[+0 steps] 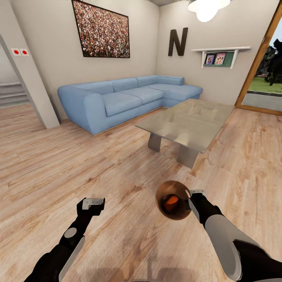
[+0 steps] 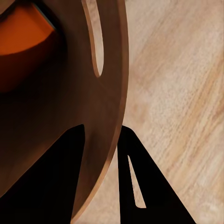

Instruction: Put the three can of soda from the living room inside the tash can in the kitchen.

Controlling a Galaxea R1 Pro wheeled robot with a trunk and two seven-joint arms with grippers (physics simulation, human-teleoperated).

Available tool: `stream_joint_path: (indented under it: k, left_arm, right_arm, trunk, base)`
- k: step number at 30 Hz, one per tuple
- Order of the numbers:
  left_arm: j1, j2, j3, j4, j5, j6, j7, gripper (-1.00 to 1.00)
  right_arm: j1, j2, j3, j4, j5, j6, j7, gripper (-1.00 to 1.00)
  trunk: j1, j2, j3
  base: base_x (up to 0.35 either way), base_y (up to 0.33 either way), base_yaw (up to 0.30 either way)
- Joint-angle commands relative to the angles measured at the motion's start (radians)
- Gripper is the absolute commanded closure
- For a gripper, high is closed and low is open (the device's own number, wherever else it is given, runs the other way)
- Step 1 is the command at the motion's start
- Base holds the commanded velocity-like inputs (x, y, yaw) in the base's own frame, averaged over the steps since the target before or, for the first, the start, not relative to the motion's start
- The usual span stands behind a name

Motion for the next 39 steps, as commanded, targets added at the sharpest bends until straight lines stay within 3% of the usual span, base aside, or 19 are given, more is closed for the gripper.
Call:
stream_joint_path:
  k: [1, 10, 25, 29, 31, 32, 39]
  left_arm:
    - [0.000, 0.000, 0.000, 0.000, 0.000, 0.000, 0.000, -1.00]
    - [0.000, 0.000, 0.001, 0.002, -0.001, 0.003, 0.002, -1.00]
    - [0.000, 0.000, 0.002, 0.003, -0.002, 0.015, 0.000, -1.00]
    - [0.000, 0.000, 0.002, 0.003, -0.002, 0.015, 0.000, -1.00]
    - [0.000, 0.000, 0.002, 0.003, -0.002, 0.014, 0.000, -1.00]
    - [0.000, 0.000, 0.002, 0.003, -0.002, 0.014, 0.000, -1.00]
    - [0.000, 0.000, 0.002, 0.003, -0.002, 0.016, -0.001, -1.00]
  right_arm:
    - [0.000, 0.000, 0.000, -0.001, 0.003, 0.000, 0.002, 1.00]
    - [0.000, 0.002, 0.001, -0.001, 0.003, 0.000, 0.002, 1.00]
    - [0.000, 0.002, 0.001, 0.006, 0.003, 0.009, 0.003, 1.00]
    - [0.000, 0.004, 0.001, 0.013, 0.002, 0.080, 0.003, 1.00]
    - [0.000, 0.005, 0.001, 0.010, 0.001, 0.163, 0.005, 1.00]
    - [0.000, 0.010, -0.010, 0.004, -0.018, 0.247, 0.008, 1.00]
    - [-0.001, 0.010, -0.043, 0.001, -0.081, 0.332, 0.008, 1.00]
  trunk:
    - [0.000, 0.000, 0.002]
    - [0.000, 0.000, 0.014]
    - [-0.007, 0.003, 0.078]
    - [-0.009, 0.004, 0.094]
    - [-0.010, 0.005, 0.102]
    - [-0.010, 0.005, 0.106]
    - [-0.013, 0.007, 0.133]
  base:
    - [0.000, 0.000, 0.000]
    - [0.000, 0.000, 0.000]
    - [0.000, 0.000, 0.000]
    - [0.000, 0.000, 0.000]
    - [0.000, 0.000, 0.000]
    - [0.000, 0.000, 0.000]
    - [0.000, 0.000, 0.000]
